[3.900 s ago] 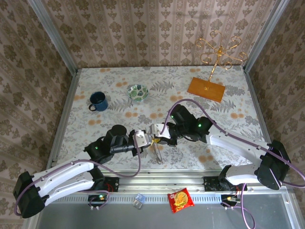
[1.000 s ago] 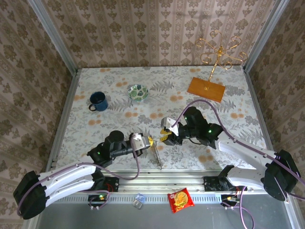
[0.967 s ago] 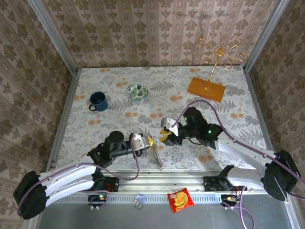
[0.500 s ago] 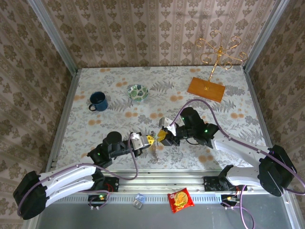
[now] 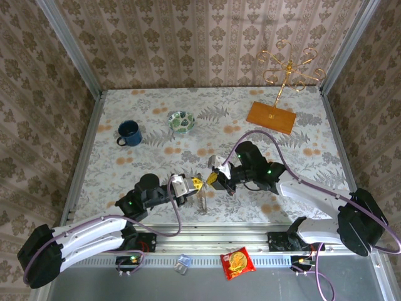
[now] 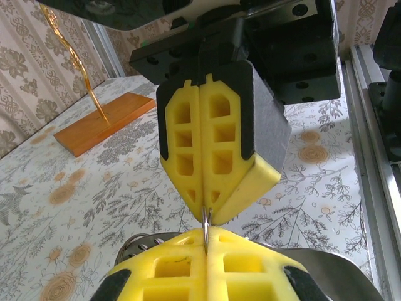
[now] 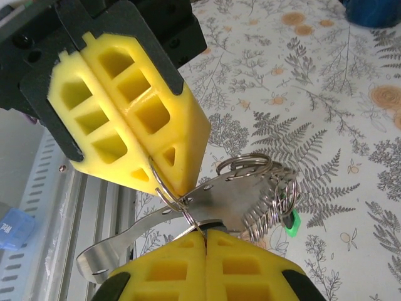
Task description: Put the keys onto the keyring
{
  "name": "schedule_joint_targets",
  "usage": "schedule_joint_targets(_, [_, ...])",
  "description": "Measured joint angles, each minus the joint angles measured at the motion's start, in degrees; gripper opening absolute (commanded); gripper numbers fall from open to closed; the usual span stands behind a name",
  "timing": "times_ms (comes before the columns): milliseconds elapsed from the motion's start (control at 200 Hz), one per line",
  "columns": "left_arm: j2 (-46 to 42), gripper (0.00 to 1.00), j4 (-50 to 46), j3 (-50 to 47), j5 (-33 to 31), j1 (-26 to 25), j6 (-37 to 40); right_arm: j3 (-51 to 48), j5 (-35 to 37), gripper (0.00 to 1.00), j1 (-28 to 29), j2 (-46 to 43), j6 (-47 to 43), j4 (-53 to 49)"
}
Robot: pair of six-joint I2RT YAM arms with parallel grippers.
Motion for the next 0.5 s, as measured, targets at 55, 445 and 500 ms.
schedule_joint_targets(55, [0.0,0.0,0.02,-0.17,0.0,0.0,-0.11,0.0,0.04,0.14,0.13,0.09,-0.13,-0.09])
schedule_joint_targets(445, [0.96,0.0,3.87,-0.72,0.31,0.0,-1.75,-3.85,-0.35,0.34,0.24,-5.18,-0.2,6.58])
schedule_joint_targets(500, [1.38,0.0,4.63,-0.98,0.44,0.0,-2.29,-3.85,-0.98,0.32,0.26,-5.07,-0.17,7.04])
